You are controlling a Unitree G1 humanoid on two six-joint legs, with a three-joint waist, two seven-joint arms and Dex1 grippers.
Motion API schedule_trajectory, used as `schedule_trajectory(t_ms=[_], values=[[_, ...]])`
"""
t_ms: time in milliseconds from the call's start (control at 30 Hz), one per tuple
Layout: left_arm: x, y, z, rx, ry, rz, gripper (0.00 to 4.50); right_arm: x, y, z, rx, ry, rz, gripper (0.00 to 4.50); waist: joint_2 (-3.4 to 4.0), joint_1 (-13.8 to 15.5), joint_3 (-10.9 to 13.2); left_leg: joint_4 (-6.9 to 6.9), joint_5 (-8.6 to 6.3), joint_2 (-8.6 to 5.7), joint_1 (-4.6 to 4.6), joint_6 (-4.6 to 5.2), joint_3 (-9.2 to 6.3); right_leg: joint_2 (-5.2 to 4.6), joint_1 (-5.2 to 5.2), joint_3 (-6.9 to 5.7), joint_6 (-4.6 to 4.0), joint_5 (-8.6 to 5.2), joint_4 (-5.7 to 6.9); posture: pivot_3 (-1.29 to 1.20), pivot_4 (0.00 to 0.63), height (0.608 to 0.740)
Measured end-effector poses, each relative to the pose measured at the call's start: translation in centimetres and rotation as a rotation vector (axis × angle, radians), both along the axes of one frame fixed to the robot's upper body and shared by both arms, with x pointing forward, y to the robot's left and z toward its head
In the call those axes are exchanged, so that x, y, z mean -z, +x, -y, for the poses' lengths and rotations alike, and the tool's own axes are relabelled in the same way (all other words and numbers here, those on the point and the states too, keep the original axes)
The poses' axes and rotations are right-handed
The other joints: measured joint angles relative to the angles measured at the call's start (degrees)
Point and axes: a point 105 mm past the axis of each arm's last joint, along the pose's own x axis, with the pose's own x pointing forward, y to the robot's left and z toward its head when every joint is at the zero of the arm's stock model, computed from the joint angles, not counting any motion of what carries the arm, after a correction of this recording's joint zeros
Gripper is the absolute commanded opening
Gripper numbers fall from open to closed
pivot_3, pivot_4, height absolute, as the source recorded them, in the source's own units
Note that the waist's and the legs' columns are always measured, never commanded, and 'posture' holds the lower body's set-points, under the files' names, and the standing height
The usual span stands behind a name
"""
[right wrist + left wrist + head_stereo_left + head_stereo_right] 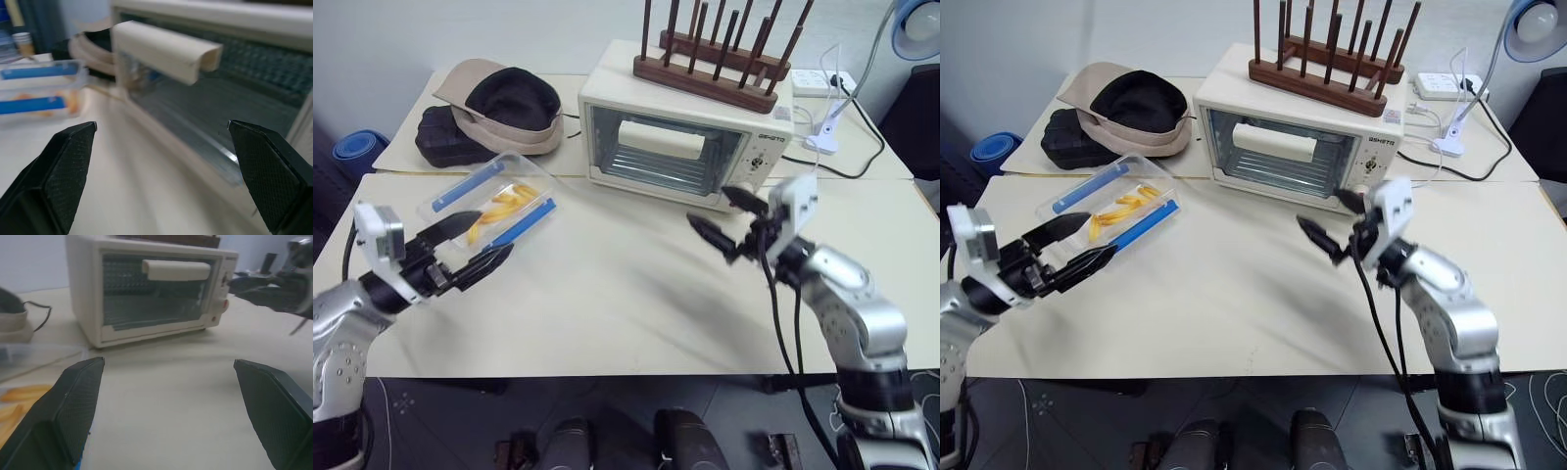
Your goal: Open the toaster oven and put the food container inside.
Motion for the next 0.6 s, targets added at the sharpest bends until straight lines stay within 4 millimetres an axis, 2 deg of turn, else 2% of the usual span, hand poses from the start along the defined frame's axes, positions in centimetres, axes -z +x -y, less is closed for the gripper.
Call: schedule_trajectory(t_ms=[100,233,367,500,600], values=[[0.4,0.4,1.3,0.052,-0.023,-0.01,4.5,-0.7,1.7,-0.6,0.001,-0.006,0.017,4.48,0.01,-0.13,0.0,-0.03,0.0,0.02,-0.02,0.01,0.03,0.05,-0.05,0.01,0.0,0.0,0.03,0.0,0.15,0.74],[1.3,0.5,2.1,0.074,-0.03,-0.031,4.5,-0.7,2.3,-2.7,-0.057,0.008,0.008,4.48,0.02,-0.51,0.02,-0.04,0.0,0.05,-0.08,0.0,0.09,0.04,-0.14,0.03,0.0,0.0,0.04,0.0,0.15,0.74],[1.7,0.7,2.3,0.061,-0.017,-0.028,4.5,-1.0,1.9,-4.7,-0.135,-0.003,0.023,4.48,0.03,-0.48,0.02,-0.01,0.0,0.07,-0.08,0.0,0.08,0.02,-0.14,0.03,0.0,0.0,0.04,0.0,0.15,0.74],[2.1,1.2,2.0,0.028,-0.023,-0.035,4.5,-0.8,1.1,-5.3,-0.183,-0.027,0.031,4.48,0.03,-0.37,0.02,-0.01,-0.01,0.06,-0.08,0.01,0.09,-0.01,-0.14,0.04,0.0,0.0,0.04,0.0,0.15,0.74],[1.8,2.2,1.9,0.017,-0.061,-0.038,4.5,0.9,-0.5,-5.1,-0.234,-0.118,0.029,4.48,0.02,-0.17,0.01,-0.02,-0.01,0.11,-0.09,-0.01,0.05,0.03,-0.14,0.0,0.0,0.0,0.03,0.0,0.15,0.74]])
